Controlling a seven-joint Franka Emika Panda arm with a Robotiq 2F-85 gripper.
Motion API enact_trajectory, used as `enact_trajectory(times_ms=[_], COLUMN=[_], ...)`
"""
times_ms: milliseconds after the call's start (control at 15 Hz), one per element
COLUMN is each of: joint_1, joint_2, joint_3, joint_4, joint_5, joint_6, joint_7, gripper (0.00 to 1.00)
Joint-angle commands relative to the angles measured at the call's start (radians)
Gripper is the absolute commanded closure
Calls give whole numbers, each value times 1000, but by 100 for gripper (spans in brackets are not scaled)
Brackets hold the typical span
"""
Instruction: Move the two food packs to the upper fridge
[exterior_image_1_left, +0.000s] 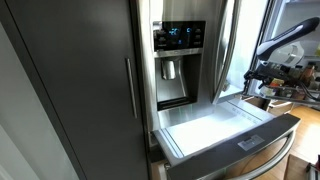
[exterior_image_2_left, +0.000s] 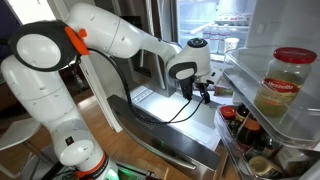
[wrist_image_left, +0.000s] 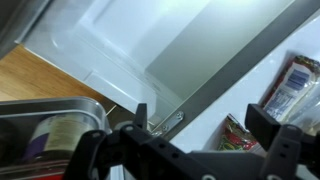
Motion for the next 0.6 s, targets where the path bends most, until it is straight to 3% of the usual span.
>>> enact_trajectory(times_ms=[0,267,533], joint_1=[23,5,-9], joint_2=[-172,-328,-483], joint_3=[-29,-6,7], joint_4=[-125,-215,-291], joint_5=[-241,-366,-394], joint_6=[-62,-61,6], joint_7=[118,132,91], gripper=[0,0,0])
